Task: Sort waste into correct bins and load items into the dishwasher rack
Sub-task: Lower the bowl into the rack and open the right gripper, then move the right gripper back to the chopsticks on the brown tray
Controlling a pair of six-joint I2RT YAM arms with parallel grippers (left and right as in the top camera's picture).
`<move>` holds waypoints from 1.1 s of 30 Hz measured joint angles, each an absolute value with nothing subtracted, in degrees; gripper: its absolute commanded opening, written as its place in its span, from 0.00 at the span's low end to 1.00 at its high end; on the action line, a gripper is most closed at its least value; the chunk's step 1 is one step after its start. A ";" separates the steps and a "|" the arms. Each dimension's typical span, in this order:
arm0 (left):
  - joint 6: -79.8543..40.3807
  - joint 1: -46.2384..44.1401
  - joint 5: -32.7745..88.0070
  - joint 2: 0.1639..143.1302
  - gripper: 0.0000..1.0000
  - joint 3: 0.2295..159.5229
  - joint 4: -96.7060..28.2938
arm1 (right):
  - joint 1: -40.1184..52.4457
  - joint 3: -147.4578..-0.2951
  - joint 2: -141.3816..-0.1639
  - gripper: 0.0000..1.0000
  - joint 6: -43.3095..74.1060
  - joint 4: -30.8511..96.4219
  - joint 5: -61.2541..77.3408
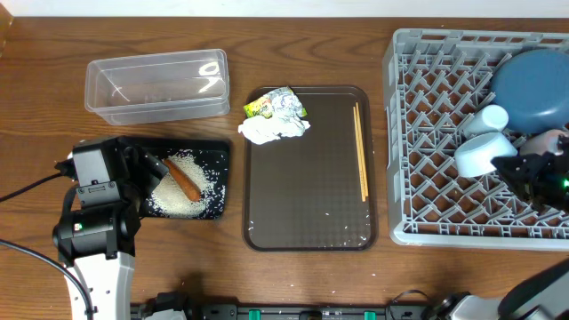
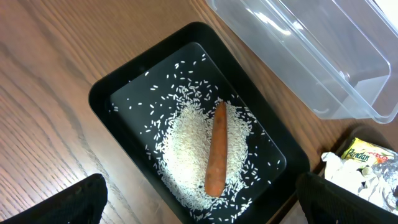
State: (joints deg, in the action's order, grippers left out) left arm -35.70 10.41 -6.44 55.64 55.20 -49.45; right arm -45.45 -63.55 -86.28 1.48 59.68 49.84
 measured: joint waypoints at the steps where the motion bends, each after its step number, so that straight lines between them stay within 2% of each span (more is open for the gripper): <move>1: -35.70 10.41 -6.44 55.64 0.99 55.20 -49.45 | -45.54 -63.55 -84.33 0.32 2.26 60.03 48.25; 2: -35.70 10.41 -6.44 55.64 0.99 55.20 -49.45 | -45.54 -63.53 -82.39 0.40 2.92 60.42 47.18; 3: -35.70 10.41 -6.44 55.64 0.99 55.20 -49.45 | -45.54 -63.51 -80.40 0.53 3.73 60.71 46.19; 4: -35.70 10.41 -6.44 55.64 0.99 55.20 -49.45 | -45.54 -63.51 -77.97 0.82 4.34 60.95 45.32; 5: -35.70 10.41 -6.44 55.64 0.99 55.20 -49.45 | -45.54 -63.51 -75.77 0.99 5.06 61.21 44.64; 13: -35.70 10.41 -6.44 55.64 0.99 55.20 -49.41 | -43.88 -63.51 -61.32 0.99 7.22 64.82 43.07; 16: -35.70 10.41 -6.44 55.64 0.99 55.20 -49.45 | -40.23 -63.51 -56.93 0.96 7.46 66.37 43.20; 18: -35.70 10.41 -6.44 55.64 0.99 55.20 -49.45 | -37.04 -63.51 -54.33 0.90 7.46 67.05 43.16; 20: -35.70 10.41 -6.44 55.64 0.99 55.20 -49.45 | -32.64 -63.51 -52.03 0.85 7.64 67.64 42.72; 26: -35.70 10.41 -6.44 55.64 1.00 55.20 -49.45 | -15.86 -63.51 -49.67 0.84 9.93 67.92 37.01; 33: -35.70 10.41 -6.44 55.64 0.99 55.20 -49.45 | 4.32 -63.57 -53.04 0.85 16.97 63.66 25.93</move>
